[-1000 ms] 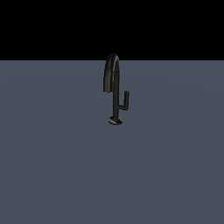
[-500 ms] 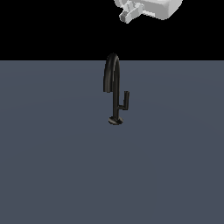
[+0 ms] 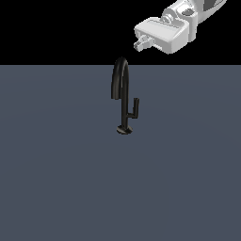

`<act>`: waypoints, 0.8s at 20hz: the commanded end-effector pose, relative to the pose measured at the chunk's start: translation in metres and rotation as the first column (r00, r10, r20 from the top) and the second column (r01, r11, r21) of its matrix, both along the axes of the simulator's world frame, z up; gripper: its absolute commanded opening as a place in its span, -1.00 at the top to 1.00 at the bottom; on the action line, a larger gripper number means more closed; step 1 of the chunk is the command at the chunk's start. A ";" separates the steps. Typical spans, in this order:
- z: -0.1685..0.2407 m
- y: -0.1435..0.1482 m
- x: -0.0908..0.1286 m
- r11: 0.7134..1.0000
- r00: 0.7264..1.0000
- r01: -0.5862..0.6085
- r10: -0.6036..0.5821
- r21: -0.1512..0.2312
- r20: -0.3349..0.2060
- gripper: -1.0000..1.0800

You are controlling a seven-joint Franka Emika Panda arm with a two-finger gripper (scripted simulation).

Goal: Turn on the faucet by rotating a designated handle.

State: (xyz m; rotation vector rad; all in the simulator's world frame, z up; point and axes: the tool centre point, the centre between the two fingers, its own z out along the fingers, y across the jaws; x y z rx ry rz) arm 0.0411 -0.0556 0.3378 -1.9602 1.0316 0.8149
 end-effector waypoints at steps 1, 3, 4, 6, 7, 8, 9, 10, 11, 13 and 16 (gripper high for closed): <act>-0.017 -0.005 0.012 0.997 0.998 0.051 -0.049 0.053 -0.044 1.00; -0.032 -0.009 0.021 0.991 0.993 0.095 -0.088 0.094 -0.082 1.00; -0.040 -0.010 0.026 0.986 0.989 0.119 -0.107 0.114 -0.102 1.00; -0.056 -0.014 0.034 0.974 0.979 0.167 -0.145 0.155 -0.145 1.00; -0.065 -0.015 0.038 0.966 0.972 0.193 -0.164 0.175 -0.168 1.00; -0.074 -0.017 0.042 0.956 0.964 0.219 -0.182 0.194 -0.192 1.00; -0.083 -0.018 0.046 0.946 0.956 0.246 -0.200 0.213 -0.216 1.00; -0.092 -0.019 0.050 0.934 0.946 0.273 -0.217 0.231 -0.240 1.00; -0.101 -0.020 0.053 0.922 0.936 0.299 -0.233 0.247 -0.264 1.00; -0.119 -0.022 0.059 0.896 0.915 0.348 -0.260 0.276 -0.309 1.00; -0.143 -0.022 0.065 0.856 0.882 0.414 -0.292 0.310 -0.370 1.00</act>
